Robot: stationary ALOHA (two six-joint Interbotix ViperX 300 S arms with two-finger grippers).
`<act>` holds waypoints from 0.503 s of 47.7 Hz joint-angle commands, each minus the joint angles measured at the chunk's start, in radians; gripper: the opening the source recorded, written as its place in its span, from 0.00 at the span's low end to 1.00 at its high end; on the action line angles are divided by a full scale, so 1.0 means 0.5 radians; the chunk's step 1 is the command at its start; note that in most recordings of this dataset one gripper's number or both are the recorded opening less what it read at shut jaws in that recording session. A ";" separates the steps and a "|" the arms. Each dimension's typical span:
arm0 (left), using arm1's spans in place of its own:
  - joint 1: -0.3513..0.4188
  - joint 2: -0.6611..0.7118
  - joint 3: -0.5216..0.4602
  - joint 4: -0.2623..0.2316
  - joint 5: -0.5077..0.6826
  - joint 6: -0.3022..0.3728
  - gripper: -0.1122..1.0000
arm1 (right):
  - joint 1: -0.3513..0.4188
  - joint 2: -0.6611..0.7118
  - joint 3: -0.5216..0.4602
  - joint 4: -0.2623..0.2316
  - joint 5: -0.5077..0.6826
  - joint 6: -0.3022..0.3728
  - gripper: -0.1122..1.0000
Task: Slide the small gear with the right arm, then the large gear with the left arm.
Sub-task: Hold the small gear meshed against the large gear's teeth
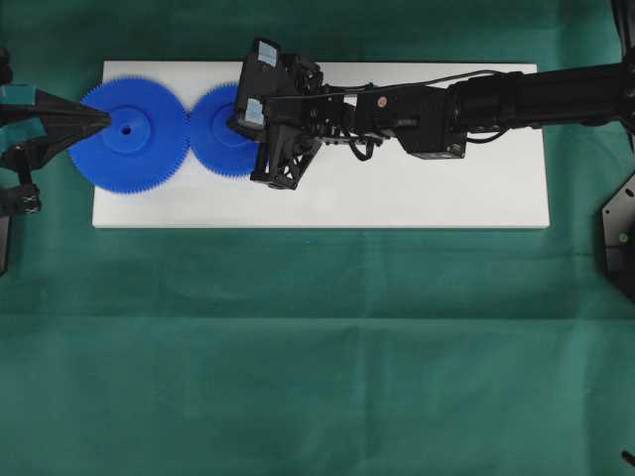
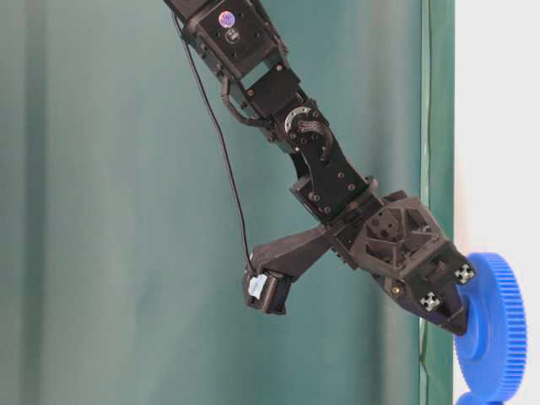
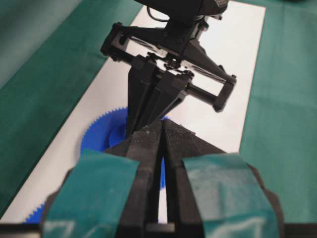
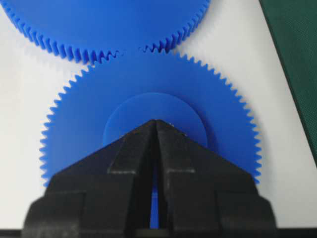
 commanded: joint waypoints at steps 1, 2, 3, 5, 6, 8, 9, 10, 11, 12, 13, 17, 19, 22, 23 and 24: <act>0.003 0.012 -0.021 -0.003 -0.009 0.003 0.10 | 0.037 0.028 0.021 -0.006 0.061 0.003 0.55; 0.003 0.009 -0.021 -0.003 -0.009 0.003 0.10 | 0.037 0.028 0.021 -0.006 0.064 0.003 0.55; 0.006 0.009 -0.021 0.000 -0.009 0.003 0.10 | 0.034 0.028 0.021 -0.006 0.064 0.003 0.55; 0.003 0.009 -0.021 -0.003 -0.009 0.003 0.10 | 0.028 0.028 0.025 -0.006 0.067 0.003 0.55; 0.006 0.009 -0.021 -0.003 -0.009 0.003 0.10 | 0.028 0.028 0.028 -0.006 0.067 0.003 0.55; 0.006 0.006 -0.021 -0.003 -0.006 0.003 0.10 | 0.028 0.028 0.031 -0.006 0.071 0.003 0.55; 0.003 0.006 -0.021 -0.003 -0.006 0.003 0.10 | 0.028 0.028 0.031 -0.006 0.074 0.003 0.55; 0.003 0.006 -0.021 -0.003 -0.006 0.003 0.10 | 0.025 0.028 0.034 -0.006 0.077 0.003 0.55; 0.006 0.006 -0.021 -0.003 -0.006 0.003 0.10 | 0.025 0.028 0.037 -0.006 0.080 0.003 0.55; 0.006 0.006 -0.021 -0.003 -0.003 0.003 0.10 | 0.021 0.028 0.040 -0.006 0.089 0.003 0.55; 0.006 0.009 -0.021 -0.003 -0.003 0.003 0.10 | 0.021 0.025 0.043 -0.006 0.095 0.003 0.55; 0.006 0.006 -0.021 -0.003 -0.003 0.003 0.10 | 0.009 0.006 0.083 -0.009 0.138 0.003 0.55; 0.006 0.003 -0.018 -0.003 -0.003 0.003 0.10 | 0.000 -0.009 0.107 -0.009 0.150 0.003 0.55; 0.006 -0.003 -0.012 -0.003 -0.003 0.003 0.10 | -0.012 -0.034 0.156 -0.009 0.156 0.003 0.55; 0.003 -0.006 -0.009 -0.003 -0.003 0.006 0.10 | -0.018 -0.043 0.178 -0.009 0.156 0.003 0.55; 0.003 -0.009 -0.006 -0.003 -0.003 0.006 0.10 | -0.025 -0.064 0.209 -0.009 0.150 0.003 0.55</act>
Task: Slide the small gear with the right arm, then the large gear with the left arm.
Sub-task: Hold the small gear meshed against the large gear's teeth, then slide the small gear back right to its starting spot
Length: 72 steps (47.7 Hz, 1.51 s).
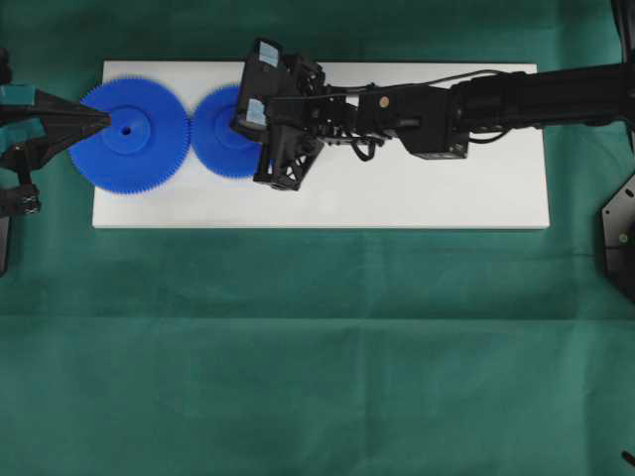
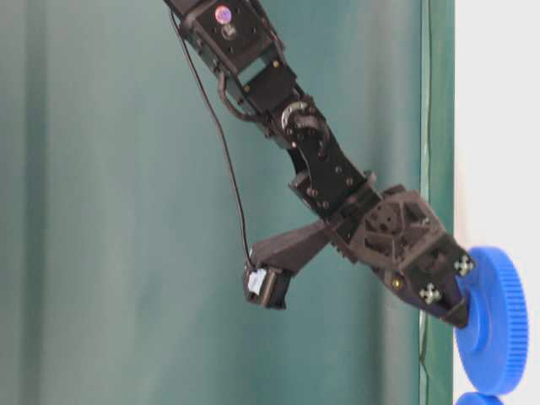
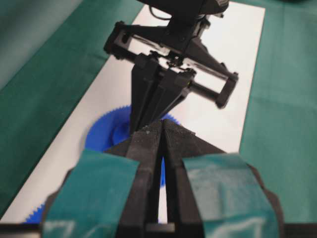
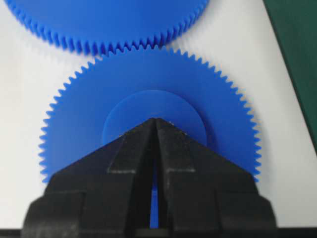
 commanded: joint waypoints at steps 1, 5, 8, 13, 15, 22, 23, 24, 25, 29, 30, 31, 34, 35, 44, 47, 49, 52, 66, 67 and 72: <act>0.003 0.000 -0.006 -0.003 -0.003 0.003 0.10 | -0.021 -0.021 0.163 -0.003 0.095 0.003 0.55; 0.003 -0.018 0.003 -0.003 -0.006 0.003 0.10 | -0.043 -0.074 0.264 -0.003 0.095 0.003 0.55; 0.003 -0.031 0.009 -0.003 -0.006 0.003 0.10 | -0.061 -0.117 0.347 -0.003 0.092 0.006 0.55; -0.031 -0.061 0.018 0.000 -0.003 0.043 0.10 | -0.101 -0.199 0.522 -0.003 0.092 0.043 0.55; -0.049 -0.071 0.025 0.006 -0.003 0.067 0.10 | -0.120 -0.233 0.595 -0.003 0.092 0.071 0.55; -0.104 -0.104 0.040 0.003 -0.003 0.193 0.10 | -0.187 -0.365 0.859 -0.003 0.049 0.218 0.55; -0.110 -0.107 0.043 0.003 -0.003 0.206 0.10 | -0.199 -0.383 0.896 -0.003 0.040 0.233 0.55; -0.114 -0.110 0.046 0.003 -0.003 0.218 0.10 | -0.209 -0.405 0.933 -0.003 0.031 0.255 0.55; -0.117 -0.114 0.049 0.006 -0.003 0.227 0.10 | -0.218 -0.423 0.966 -0.003 0.025 0.273 0.55; -0.117 -0.120 0.055 0.006 -0.003 0.255 0.10 | -0.252 -0.503 1.108 -0.003 0.000 0.331 0.55; -0.117 -0.120 0.058 0.003 -0.003 0.255 0.10 | -0.264 -0.534 1.154 -0.003 -0.006 0.350 0.55; -0.117 -0.120 0.058 0.003 -0.003 0.258 0.10 | -0.270 -0.552 1.187 -0.003 -0.006 0.362 0.55; -0.117 -0.120 0.058 0.003 -0.003 0.261 0.10 | -0.288 -0.614 1.276 -0.003 -0.009 0.393 0.55; -0.117 -0.120 0.061 0.003 -0.003 0.261 0.10 | -0.295 -0.632 1.304 -0.003 -0.009 0.408 0.55; -0.117 -0.120 0.061 0.003 -0.003 0.258 0.10 | -0.350 -0.788 1.503 -0.003 -0.009 0.506 0.55; -0.117 -0.120 0.058 0.003 -0.003 0.258 0.10 | -0.359 -0.822 1.549 0.000 -0.006 0.540 0.55; -0.120 -0.120 0.058 0.003 -0.003 0.255 0.10 | -0.368 -0.838 1.574 0.000 -0.003 0.565 0.55; -0.117 -0.120 0.058 0.003 -0.003 0.255 0.10 | -0.380 -0.862 1.611 0.000 0.000 0.617 0.55; -0.117 -0.120 0.058 0.003 -0.003 0.252 0.10 | -0.390 -0.942 1.709 0.000 0.120 0.859 0.55; -0.117 -0.120 0.058 0.003 -0.003 0.252 0.10 | -0.393 -0.948 1.715 0.000 0.138 0.871 0.55; -0.117 -0.120 0.058 0.003 -0.003 0.252 0.10 | -0.393 -1.003 1.746 0.000 0.255 0.973 0.55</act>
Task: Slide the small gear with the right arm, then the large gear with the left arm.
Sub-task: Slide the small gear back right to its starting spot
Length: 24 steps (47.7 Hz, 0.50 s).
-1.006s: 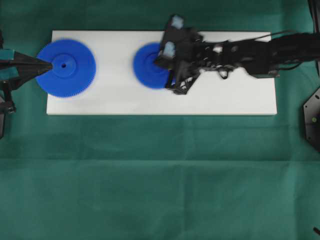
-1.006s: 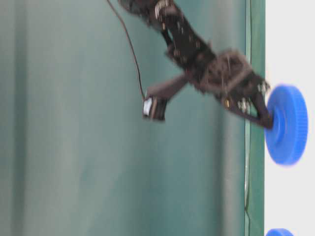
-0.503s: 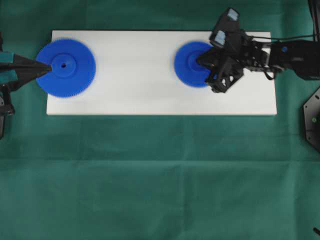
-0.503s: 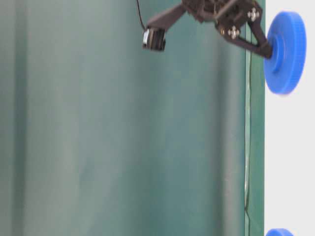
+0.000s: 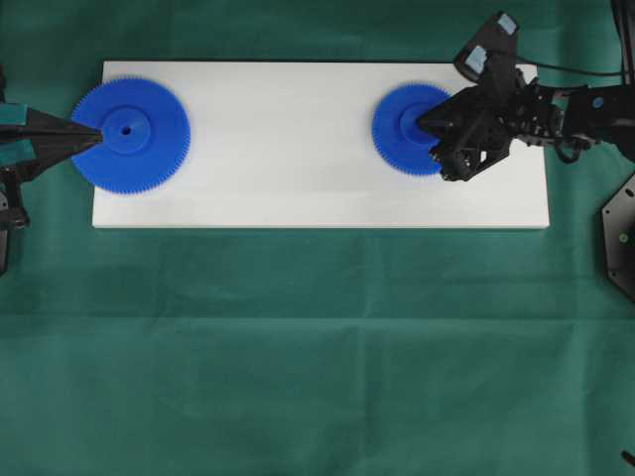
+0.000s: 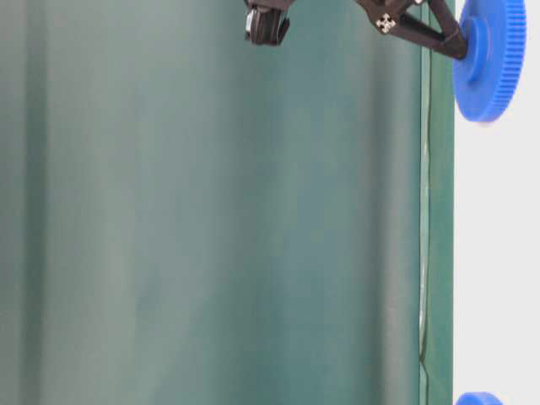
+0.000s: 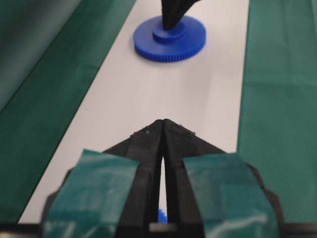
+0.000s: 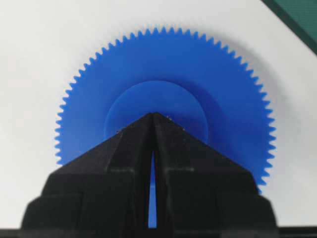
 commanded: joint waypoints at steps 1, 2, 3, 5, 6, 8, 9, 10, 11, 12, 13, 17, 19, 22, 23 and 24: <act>-0.003 0.009 -0.025 0.003 -0.003 -0.003 0.10 | -0.025 0.037 0.270 0.009 0.322 0.114 0.55; -0.006 0.009 -0.025 0.003 -0.003 -0.003 0.10 | -0.025 0.025 0.279 0.009 0.344 0.132 0.55; -0.003 0.009 -0.025 0.003 -0.003 -0.003 0.10 | -0.021 0.009 0.285 0.009 0.371 0.150 0.55; -0.003 0.009 -0.025 0.003 -0.003 -0.006 0.10 | -0.021 -0.018 0.304 0.006 0.420 0.190 0.55; -0.003 0.009 -0.025 0.003 -0.003 -0.003 0.10 | -0.025 -0.037 0.313 0.006 0.448 0.212 0.55; -0.003 0.009 -0.021 0.003 -0.003 -0.006 0.10 | -0.025 -0.071 0.334 0.006 0.497 0.255 0.55; -0.003 0.009 -0.025 0.003 -0.003 -0.003 0.10 | -0.025 -0.086 0.347 0.006 0.518 0.276 0.55; -0.003 0.009 -0.021 0.003 -0.003 -0.006 0.10 | -0.025 -0.117 0.365 0.003 0.552 0.301 0.55; -0.006 0.009 -0.021 0.003 -0.003 -0.003 0.10 | -0.028 -0.144 0.377 0.003 0.577 0.316 0.55; -0.003 0.009 -0.021 0.003 -0.003 -0.003 0.10 | -0.028 -0.163 0.393 0.000 0.595 0.331 0.55; -0.003 0.009 -0.025 0.003 -0.003 -0.003 0.10 | -0.028 -0.184 0.405 -0.003 0.617 0.344 0.55; -0.006 0.009 -0.021 0.003 -0.003 -0.003 0.10 | -0.031 -0.288 0.448 -0.043 0.684 0.405 0.55; -0.006 0.006 -0.021 0.003 -0.003 0.000 0.10 | -0.031 -0.344 0.466 -0.067 0.718 0.436 0.55; -0.006 0.006 -0.021 0.003 -0.003 -0.003 0.10 | -0.031 -0.442 0.494 -0.120 0.776 0.491 0.55; -0.003 0.006 -0.021 0.003 -0.003 -0.003 0.10 | -0.031 -0.469 0.500 -0.135 0.795 0.509 0.55; -0.003 0.006 -0.021 0.003 -0.003 -0.003 0.10 | -0.031 -0.494 0.503 -0.156 0.813 0.525 0.55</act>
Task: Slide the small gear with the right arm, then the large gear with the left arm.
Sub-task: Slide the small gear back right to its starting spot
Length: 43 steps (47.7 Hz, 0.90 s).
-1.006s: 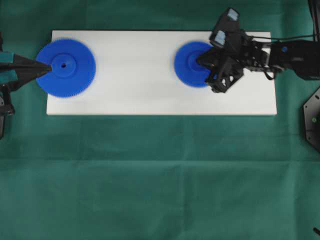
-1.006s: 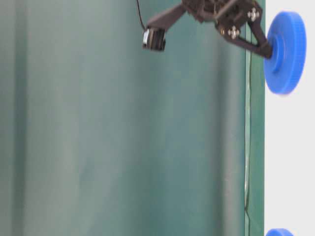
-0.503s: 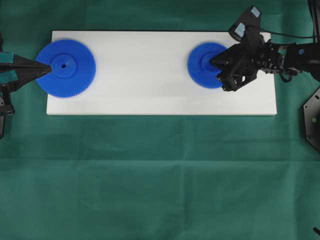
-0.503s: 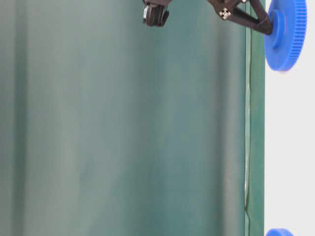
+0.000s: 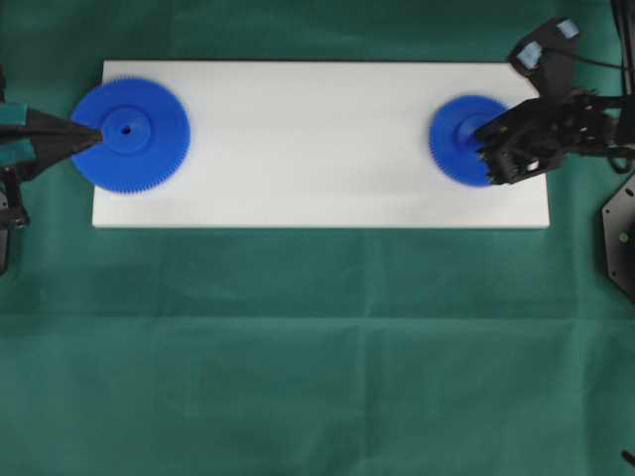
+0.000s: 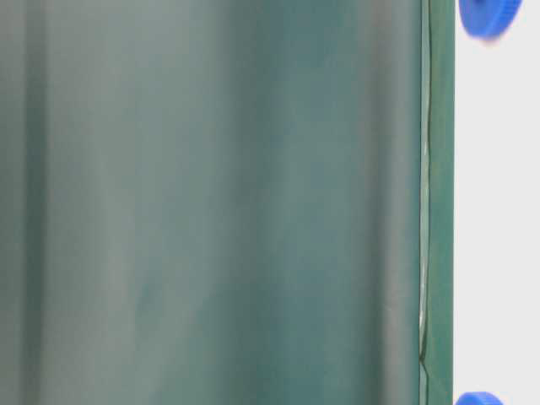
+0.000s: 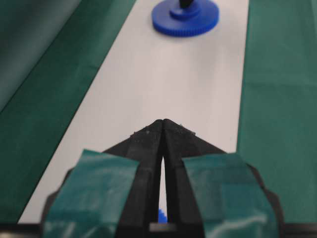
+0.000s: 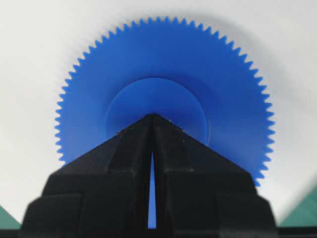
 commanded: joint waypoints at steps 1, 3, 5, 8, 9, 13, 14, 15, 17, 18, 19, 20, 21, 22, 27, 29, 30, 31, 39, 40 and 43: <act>-0.003 0.009 -0.021 0.003 -0.006 0.000 0.10 | -0.025 -0.037 0.252 -0.067 0.258 0.089 0.55; -0.003 0.009 -0.021 0.003 -0.006 0.000 0.10 | -0.025 -0.086 0.258 -0.120 0.270 0.123 0.55; -0.003 0.009 -0.021 0.003 -0.006 0.000 0.10 | -0.025 -0.126 0.261 -0.175 0.276 0.160 0.55; -0.003 0.009 -0.018 0.003 -0.006 0.000 0.10 | -0.025 -0.166 0.255 -0.255 0.264 0.199 0.55; -0.003 0.009 -0.021 0.003 -0.006 0.000 0.10 | -0.025 -0.172 0.249 -0.288 0.249 0.218 0.55; -0.003 0.009 -0.021 0.003 -0.009 0.000 0.10 | -0.025 -0.163 0.233 -0.368 0.169 0.242 0.55; -0.003 0.009 -0.021 0.003 -0.009 -0.003 0.10 | -0.025 -0.156 0.224 -0.383 0.144 0.242 0.55; -0.003 0.009 -0.018 0.003 -0.009 -0.003 0.10 | -0.025 -0.150 0.218 -0.396 0.117 0.242 0.55; -0.003 0.009 -0.018 0.003 -0.009 -0.003 0.10 | -0.025 -0.132 0.209 -0.417 0.061 0.242 0.55; -0.003 0.009 -0.018 0.003 -0.012 -0.006 0.10 | -0.025 -0.126 0.202 -0.430 0.034 0.242 0.55; -0.003 0.009 -0.018 0.003 -0.012 -0.006 0.10 | -0.025 -0.107 0.196 -0.442 -0.003 0.242 0.55; -0.003 0.009 -0.021 0.003 -0.012 -0.006 0.10 | -0.025 -0.101 0.190 -0.448 -0.028 0.242 0.55; -0.003 0.009 -0.018 0.003 -0.012 -0.006 0.10 | -0.025 -0.092 0.187 -0.457 -0.040 0.242 0.55; -0.006 0.009 -0.018 0.003 -0.015 -0.006 0.10 | -0.025 -0.083 0.181 -0.460 -0.061 0.242 0.55; -0.006 0.009 -0.021 0.003 -0.015 -0.006 0.10 | -0.025 -0.067 0.156 -0.491 -0.089 0.242 0.55; -0.003 0.009 -0.021 0.003 -0.015 -0.006 0.10 | -0.025 -0.077 0.147 -0.497 -0.089 0.236 0.55; -0.006 0.009 -0.021 0.003 -0.015 -0.006 0.10 | -0.025 -0.077 0.141 -0.503 -0.089 0.236 0.55; -0.006 0.009 -0.021 0.003 -0.015 -0.006 0.10 | -0.025 -0.083 0.135 -0.512 -0.089 0.236 0.55; -0.003 0.009 -0.018 0.003 -0.015 -0.006 0.10 | -0.012 -0.153 0.071 -0.586 -0.089 0.236 0.55; -0.003 0.009 -0.015 0.003 -0.015 -0.006 0.10 | -0.009 -0.166 0.061 -0.592 -0.089 0.236 0.55; -0.003 0.009 -0.015 0.003 -0.015 -0.006 0.10 | -0.003 -0.196 0.043 -0.623 -0.092 0.236 0.55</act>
